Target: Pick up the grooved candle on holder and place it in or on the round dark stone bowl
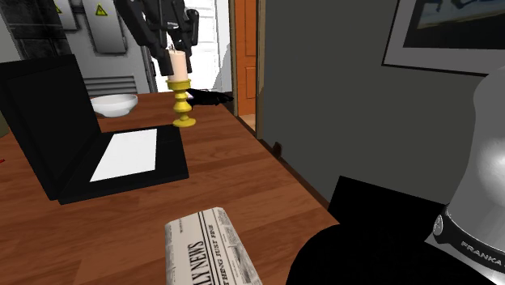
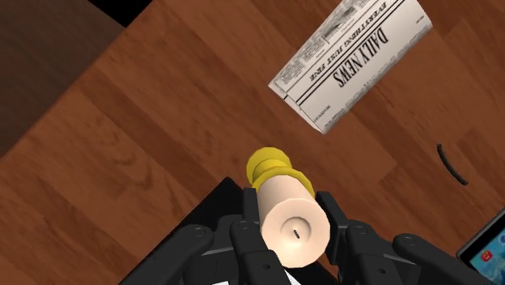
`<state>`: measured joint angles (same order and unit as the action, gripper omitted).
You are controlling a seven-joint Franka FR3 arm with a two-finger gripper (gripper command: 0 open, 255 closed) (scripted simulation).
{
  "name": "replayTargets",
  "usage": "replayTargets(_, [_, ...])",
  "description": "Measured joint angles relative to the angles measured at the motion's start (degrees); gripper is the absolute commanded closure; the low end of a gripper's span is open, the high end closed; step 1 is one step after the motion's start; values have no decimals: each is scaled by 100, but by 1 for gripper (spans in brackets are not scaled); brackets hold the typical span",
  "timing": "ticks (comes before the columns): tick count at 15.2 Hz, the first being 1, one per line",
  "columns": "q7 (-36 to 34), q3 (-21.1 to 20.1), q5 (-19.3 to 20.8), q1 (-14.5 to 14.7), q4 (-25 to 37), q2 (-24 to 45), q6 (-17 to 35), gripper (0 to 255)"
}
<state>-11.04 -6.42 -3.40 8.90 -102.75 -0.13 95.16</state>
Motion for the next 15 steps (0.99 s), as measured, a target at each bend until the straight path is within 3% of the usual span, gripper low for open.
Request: replayTargets(15, [-903, -556, -637, 550, -2210, -2572, -257, 255])
